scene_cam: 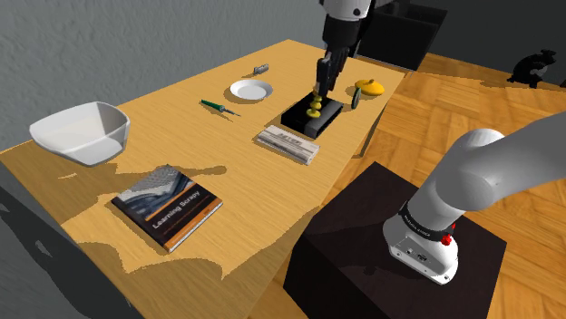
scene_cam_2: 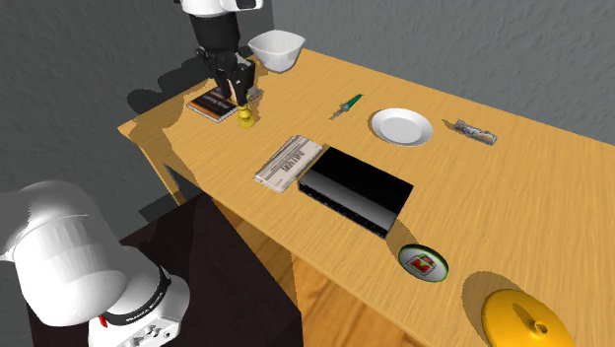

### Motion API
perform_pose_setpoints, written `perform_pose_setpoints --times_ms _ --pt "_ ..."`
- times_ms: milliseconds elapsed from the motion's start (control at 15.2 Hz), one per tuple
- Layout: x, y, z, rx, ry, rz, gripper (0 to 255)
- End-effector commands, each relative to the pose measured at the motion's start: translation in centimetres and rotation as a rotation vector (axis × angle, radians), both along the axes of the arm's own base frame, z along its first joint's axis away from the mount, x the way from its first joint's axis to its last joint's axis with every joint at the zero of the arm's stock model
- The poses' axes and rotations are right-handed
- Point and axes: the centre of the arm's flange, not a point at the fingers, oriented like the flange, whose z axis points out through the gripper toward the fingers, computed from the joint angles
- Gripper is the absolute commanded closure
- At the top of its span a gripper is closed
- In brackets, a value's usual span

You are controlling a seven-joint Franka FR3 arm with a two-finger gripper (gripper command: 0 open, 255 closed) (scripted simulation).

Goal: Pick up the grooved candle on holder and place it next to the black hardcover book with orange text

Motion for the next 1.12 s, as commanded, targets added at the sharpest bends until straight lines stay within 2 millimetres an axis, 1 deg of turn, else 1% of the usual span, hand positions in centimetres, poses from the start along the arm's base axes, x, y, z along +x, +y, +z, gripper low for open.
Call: perform_pose_setpoints --times_ms 0,1056 --pt "-0.5 2.5 -0.1 0.0 0.0 -0.001 255" --pt "-4.6 23.2 0.0 0.0 0.0 -0.001 255"
